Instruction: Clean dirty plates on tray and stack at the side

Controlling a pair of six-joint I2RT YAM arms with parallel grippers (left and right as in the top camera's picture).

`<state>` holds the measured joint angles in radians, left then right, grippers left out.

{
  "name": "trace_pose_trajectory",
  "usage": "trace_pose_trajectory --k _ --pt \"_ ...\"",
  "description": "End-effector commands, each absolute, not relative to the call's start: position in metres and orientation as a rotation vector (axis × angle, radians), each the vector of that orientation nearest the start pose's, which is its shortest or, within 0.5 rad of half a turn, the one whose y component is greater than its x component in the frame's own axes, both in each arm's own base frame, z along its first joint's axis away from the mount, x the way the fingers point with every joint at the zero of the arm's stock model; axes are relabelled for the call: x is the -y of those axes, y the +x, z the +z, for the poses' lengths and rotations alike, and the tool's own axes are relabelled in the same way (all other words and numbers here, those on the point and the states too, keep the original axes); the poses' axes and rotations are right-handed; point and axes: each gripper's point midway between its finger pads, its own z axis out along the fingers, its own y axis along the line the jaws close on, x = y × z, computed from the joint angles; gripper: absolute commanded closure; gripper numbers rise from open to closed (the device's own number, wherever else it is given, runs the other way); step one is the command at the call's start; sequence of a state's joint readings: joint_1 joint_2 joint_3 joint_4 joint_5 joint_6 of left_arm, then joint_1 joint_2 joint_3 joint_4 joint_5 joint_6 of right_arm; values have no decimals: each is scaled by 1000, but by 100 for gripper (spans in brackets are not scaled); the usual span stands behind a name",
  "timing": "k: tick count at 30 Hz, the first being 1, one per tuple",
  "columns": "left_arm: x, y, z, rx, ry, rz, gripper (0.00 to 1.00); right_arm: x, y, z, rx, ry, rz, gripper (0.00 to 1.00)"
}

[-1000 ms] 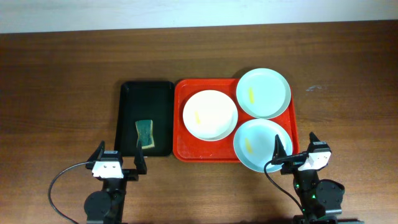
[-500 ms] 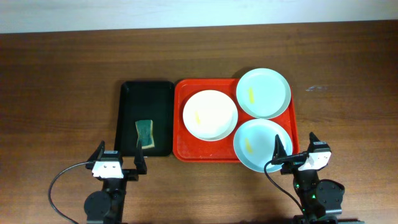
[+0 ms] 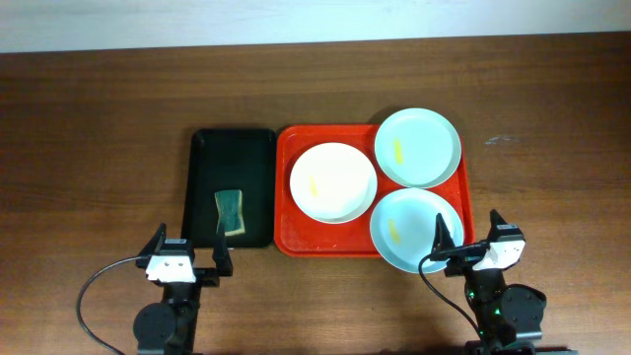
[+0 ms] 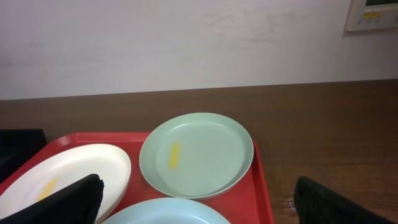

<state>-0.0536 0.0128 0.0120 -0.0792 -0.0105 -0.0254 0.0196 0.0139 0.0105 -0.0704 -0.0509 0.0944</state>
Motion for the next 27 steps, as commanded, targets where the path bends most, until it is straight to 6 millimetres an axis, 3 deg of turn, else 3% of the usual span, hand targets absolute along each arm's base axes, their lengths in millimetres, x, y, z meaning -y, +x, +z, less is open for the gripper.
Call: trace_pose_trajectory --k 1,23,27 --pt "15 245 156 -1651 43 -55 1 -15 246 157 -1645 18 142 2" --pt "15 245 156 -1651 43 -56 1 -15 246 157 -1645 17 143 2" --pt "15 246 163 -1621 43 -56 1 -18 245 157 -1645 7 154 2"
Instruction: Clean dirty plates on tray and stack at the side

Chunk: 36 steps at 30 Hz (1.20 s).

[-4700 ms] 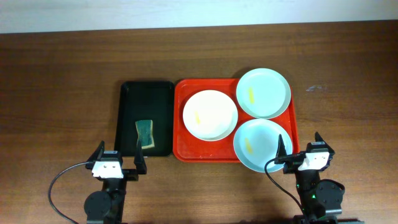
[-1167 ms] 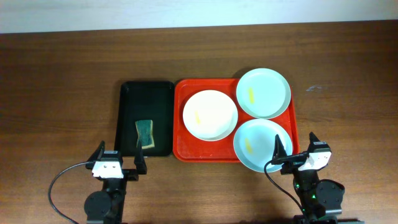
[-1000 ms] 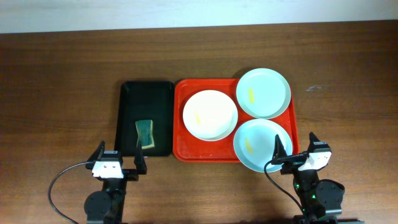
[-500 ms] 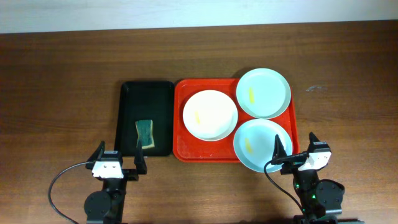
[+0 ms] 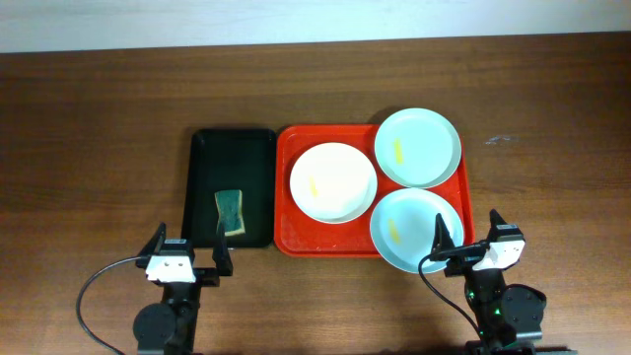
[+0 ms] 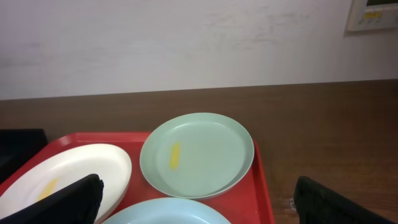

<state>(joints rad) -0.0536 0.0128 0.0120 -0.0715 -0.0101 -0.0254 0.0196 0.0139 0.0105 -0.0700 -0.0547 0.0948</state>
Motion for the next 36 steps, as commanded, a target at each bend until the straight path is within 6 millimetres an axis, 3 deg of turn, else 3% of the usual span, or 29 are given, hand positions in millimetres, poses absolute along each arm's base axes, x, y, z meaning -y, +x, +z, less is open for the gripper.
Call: trace_pose_trajectory --k 1,4,7,10,14,17,21,24,26,28,31,32,36 --pt "15 246 164 -1618 43 -57 1 -18 245 157 -1645 7 154 2" --pt "17 245 173 -1593 49 -64 1 -15 246 157 -1645 16 143 2" --pt "20 238 212 -1517 66 -83 1 -20 245 161 -1637 -3 166 2" --pt "20 228 250 -1470 66 -83 1 -21 243 177 -1604 15 200 2" --pt "18 212 310 -1486 61 -78 1 -29 233 230 -1528 46 311 1" --pt "18 213 343 -1552 62 -78 1 -30 227 267 -1514 52 327 2" --pt "22 221 380 -1678 81 -97 1 -35 226 307 -1581 32 350 2" --pt "25 230 399 -1813 92 -111 1 -48 237 335 -1713 -5 414 2" --pt "28 232 400 -1931 103 -128 1 -55 245 342 -1820 -14 456 2" --pt "41 232 387 -2090 147 -209 1 -62 255 341 -2000 -40 484 2" --pt "50 232 361 -2264 168 -281 1 -65 262 331 -2215 -44 500 2" --pt "52 238 345 -2348 166 -298 1 -65 267 322 -2363 -7 517 2" --pt "56 247 321 -2469 163 -333 1 -65 288 303 -2548 22 529 2"
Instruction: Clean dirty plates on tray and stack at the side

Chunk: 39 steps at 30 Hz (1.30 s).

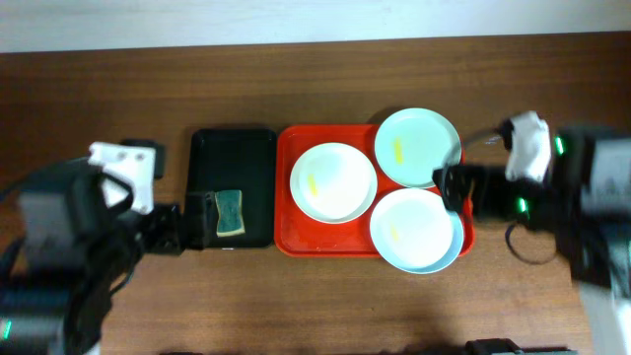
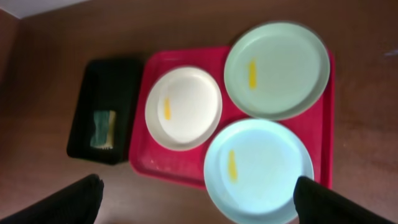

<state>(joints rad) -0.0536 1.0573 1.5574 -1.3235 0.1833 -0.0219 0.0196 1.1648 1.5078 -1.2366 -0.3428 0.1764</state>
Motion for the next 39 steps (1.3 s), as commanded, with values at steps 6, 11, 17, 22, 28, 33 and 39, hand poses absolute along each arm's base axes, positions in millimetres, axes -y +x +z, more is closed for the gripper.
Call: trace_pose_trajectory --k 6,11,17,22,28,33,39 --pt "59 262 287 -2628 143 -362 1 -68 293 244 -2812 -38 538 35" --pt "62 282 257 -2757 -6 -413 55 -70 298 201 -2954 -7 550 36" --pt "53 299 221 -2887 -208 -353 44 -80 308 148 -3055 -44 537 37" --pt "47 311 201 -2934 -237 -290 43 -97 320 111 -3057 -136 509 45" --pt "47 318 195 -2937 -270 -256 43 -124 346 80 -2950 -281 443 53" --pt "46 318 194 -2935 -256 -196 44 -122 359 54 -2904 -305 272 62" --pt "44 320 190 -2921 -314 -89 47 -124 364 31 -2917 -283 272 62"
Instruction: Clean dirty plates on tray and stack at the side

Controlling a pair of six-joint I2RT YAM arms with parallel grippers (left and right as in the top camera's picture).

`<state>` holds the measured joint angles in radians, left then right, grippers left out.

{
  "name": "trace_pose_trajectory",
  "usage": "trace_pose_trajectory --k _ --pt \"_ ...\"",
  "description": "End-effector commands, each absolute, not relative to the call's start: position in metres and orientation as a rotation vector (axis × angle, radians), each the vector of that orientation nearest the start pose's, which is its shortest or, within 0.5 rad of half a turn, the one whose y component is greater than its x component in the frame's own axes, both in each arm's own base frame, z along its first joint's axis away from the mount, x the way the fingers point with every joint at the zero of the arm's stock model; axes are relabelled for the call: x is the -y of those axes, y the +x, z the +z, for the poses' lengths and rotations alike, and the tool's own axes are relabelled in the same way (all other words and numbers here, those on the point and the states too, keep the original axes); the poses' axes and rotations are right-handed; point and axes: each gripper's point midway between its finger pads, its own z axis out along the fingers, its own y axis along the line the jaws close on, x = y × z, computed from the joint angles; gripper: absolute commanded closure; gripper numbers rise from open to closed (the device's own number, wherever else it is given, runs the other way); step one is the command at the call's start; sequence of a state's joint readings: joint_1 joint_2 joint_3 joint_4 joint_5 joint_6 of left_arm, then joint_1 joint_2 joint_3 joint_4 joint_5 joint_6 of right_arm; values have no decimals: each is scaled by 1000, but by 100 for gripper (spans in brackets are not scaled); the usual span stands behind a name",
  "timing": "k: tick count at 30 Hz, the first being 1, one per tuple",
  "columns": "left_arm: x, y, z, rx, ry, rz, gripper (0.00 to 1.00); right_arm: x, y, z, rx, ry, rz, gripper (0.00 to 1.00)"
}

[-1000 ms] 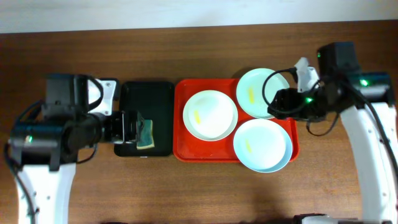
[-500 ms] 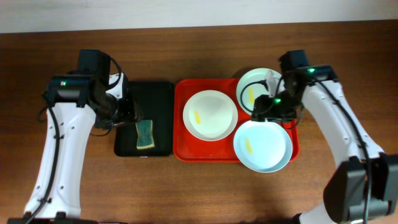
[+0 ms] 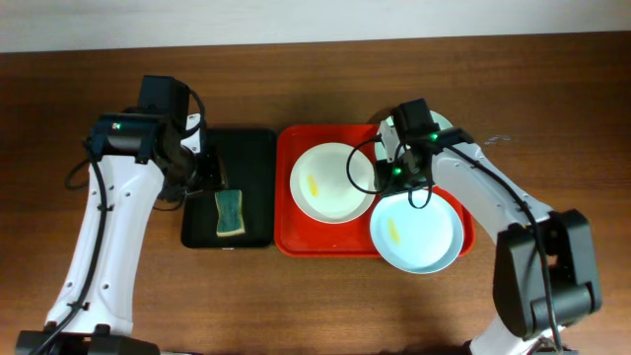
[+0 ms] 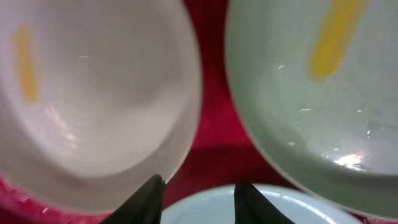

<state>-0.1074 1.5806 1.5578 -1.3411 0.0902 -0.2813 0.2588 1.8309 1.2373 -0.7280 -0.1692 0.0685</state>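
Note:
Three dirty plates lie on the red tray (image 3: 286, 212), each with a yellow smear: a white plate (image 3: 332, 182), a pale blue plate (image 3: 419, 232) and a green plate (image 4: 323, 93) largely under my right arm in the overhead view. My right gripper (image 4: 199, 190) is open and low over the tray, where the three plates meet. Its fingertips (image 4: 152, 186) sit at the blue plate's (image 4: 249, 208) far rim, next to the white plate (image 4: 93, 93). A green-and-yellow sponge (image 3: 229, 212) lies in the black tray (image 3: 237, 148). My left gripper (image 3: 204, 170) hangs at that tray's left edge, above the sponge.
The black tray sits against the red tray's left side. Bare brown table surrounds both trays. The blue plate overhangs the red tray's front right corner.
Both arms have reached further in. My right gripper was high over the red tray and is now low among the plates. The left gripper moved up to the black tray's left edge.
At the first two moments both arms sat parked at the table's near edge, grippers open, plates and sponge untouched. Then both were raised, the right looking down on the whole tray. Now the right is down among the plates, the left by the black tray.

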Motion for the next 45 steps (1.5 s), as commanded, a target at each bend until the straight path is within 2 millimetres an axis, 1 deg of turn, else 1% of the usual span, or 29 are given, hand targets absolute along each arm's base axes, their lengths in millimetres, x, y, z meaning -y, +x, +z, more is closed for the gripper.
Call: trace_pose_trajectory --k 1,3,5,7,11,12,14,16,17,19,22,24,25,29,32,34,37,39,44,45 --pt "44 320 189 -2916 -319 -77 48 -128 364 28 -2918 -287 306 62" --pt "46 321 188 -2915 -313 -78 54 -132 366 25 -2914 -290 336 64" --pt "46 321 188 -2915 -313 -78 59 -133 368 21 -2912 -290 335 68" --pt "46 321 188 -2916 -312 -78 62 -133 371 19 -2907 -290 335 69" --pt "46 321 188 -2916 -312 -78 64 -137 376 16 -2890 -292 353 70" --pt "46 321 188 -2915 -312 -77 64 -137 377 16 -2888 -288 358 73" --pt "46 321 188 -2916 -312 -77 64 -138 379 16 -2884 -250 365 74" --pt "46 321 188 -2916 -312 -77 64 -139 380 16 -2881 -245 369 81" --pt "46 321 188 -2916 -312 -77 64 -139 380 15 -2881 -233 370 83" --pt "46 321 188 -2916 -312 -76 64 -139 380 11 -2882 -166 382 83" --pt "46 321 188 -2916 -312 -77 64 -138 378 7 -2880 -153 384 85" --pt "46 320 188 -2918 -312 -76 64 -139 377 7 -2885 -140 391 90" --pt "46 320 188 -2919 -311 -76 64 -140 376 7 -2889 -129 408 96" --pt "46 318 186 -2928 -299 -72 66 -145 376 10 -2888 -116 457 96" --pt "45 316 182 -2944 -285 -65 73 -148 375 15 -2894 -119 481 96" --pt "45 312 174 -2965 -280 -58 76 -150 374 17 -2898 -108 496 96" --pt "46 307 158 -2993 -275 -49 73 -150 374 17 -2898 -108 497 96" --pt "47 303 144 -3010 -267 -43 72 -150 374 17 -2897 -110 497 96" --pt "42 297 109 -3029 -271 -1 71 -150 374 17 -2897 -111 496 96" --pt "42 297 105 -3029 -270 0 72 -150 374 17 -2897 -111 496 96"
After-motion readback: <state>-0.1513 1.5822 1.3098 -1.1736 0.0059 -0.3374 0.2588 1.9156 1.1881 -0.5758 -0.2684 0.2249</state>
